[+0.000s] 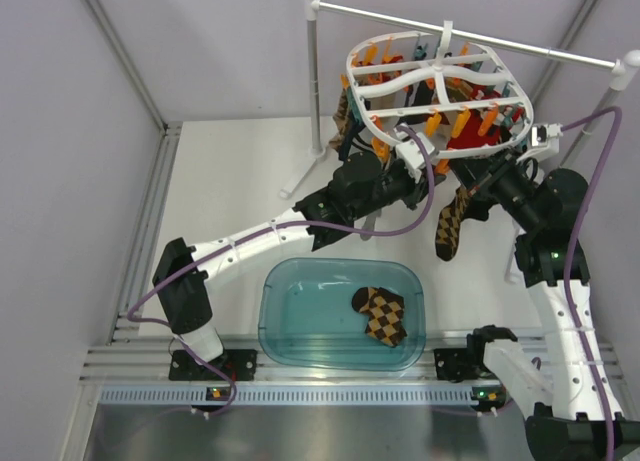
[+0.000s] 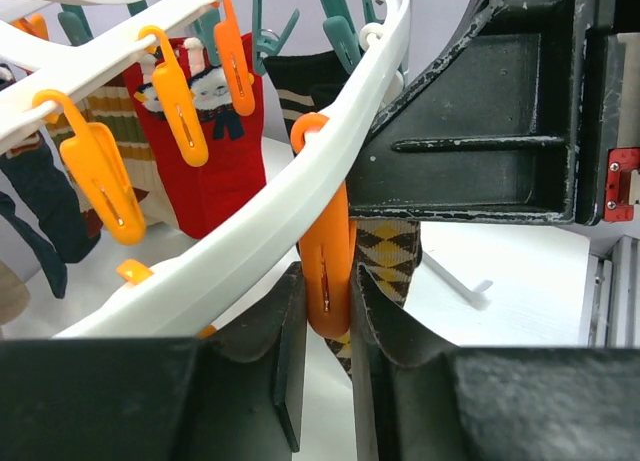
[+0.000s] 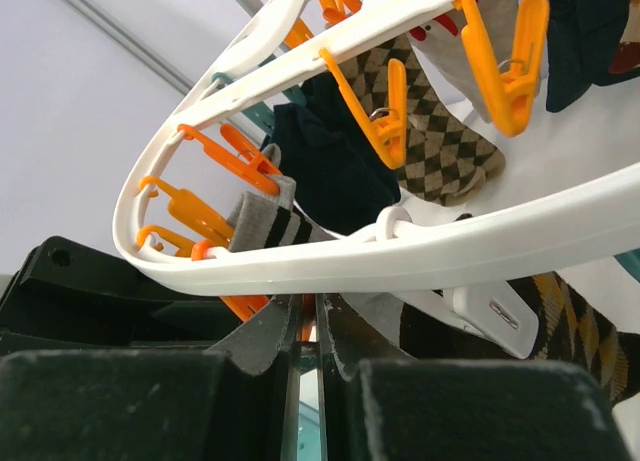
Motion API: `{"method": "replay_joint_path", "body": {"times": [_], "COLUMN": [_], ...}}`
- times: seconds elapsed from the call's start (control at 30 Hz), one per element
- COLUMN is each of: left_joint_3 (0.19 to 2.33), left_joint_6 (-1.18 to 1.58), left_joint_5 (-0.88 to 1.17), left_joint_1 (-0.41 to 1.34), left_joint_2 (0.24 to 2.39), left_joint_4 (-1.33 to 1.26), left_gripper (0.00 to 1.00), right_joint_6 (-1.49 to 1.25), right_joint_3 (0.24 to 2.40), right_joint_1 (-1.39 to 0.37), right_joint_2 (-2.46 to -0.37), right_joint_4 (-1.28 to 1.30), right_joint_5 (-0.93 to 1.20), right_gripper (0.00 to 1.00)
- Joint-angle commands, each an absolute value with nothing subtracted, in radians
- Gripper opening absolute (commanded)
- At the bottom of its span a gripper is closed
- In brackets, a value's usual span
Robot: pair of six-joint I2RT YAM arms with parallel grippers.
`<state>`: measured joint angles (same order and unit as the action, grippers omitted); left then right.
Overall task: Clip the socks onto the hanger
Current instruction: Open the clamp at the hanger.
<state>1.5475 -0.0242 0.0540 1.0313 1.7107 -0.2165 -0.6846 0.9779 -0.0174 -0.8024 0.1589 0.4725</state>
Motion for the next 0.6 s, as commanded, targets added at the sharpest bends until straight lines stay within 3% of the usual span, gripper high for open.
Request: {"method": "replay_joint_path", "body": {"times": [0.0, 0.07, 0.27, 0.37, 0.57], "left_joint_3": [1.608, 1.606, 1.572, 1.571, 1.557], "left_joint_6": [-0.002, -0.002, -0.011, -0.021, -0.032], "left_joint_5": [0.04, 0.041, 0.035, 0.034, 0.041], "left_joint_1": [1.025, 1.025, 1.025, 1.025, 1.025], "left_joint_2": [1.72, 1.723, 1.712, 1.71, 1.704], "left_joint_4": [-0.258, -0.252, -0.259, -0.262, -0.273], "left_gripper": [0.11, 0.0, 0.0, 0.0, 0.0], "right_joint_6": [-0.69, -0.696, -0.66, -0.606, -0.542], "right_joint_3": [0.976, 0.982, 1.023, 1.049, 1.088], "right_joint_1": [-0.028, -0.028, -0.026, -0.028, -0.017], "right_joint_2": [-0.804, -0.804, -0.793, -0.781, -0.785], "right_joint_4": [0.143, 0.15, 0.214, 0.267, 0.342], "right_joint_5": [0.532, 0.528, 0.497, 0.495, 0.524], "right_gripper": [0.02, 0.09, 0.44, 0.5, 0.5]}}
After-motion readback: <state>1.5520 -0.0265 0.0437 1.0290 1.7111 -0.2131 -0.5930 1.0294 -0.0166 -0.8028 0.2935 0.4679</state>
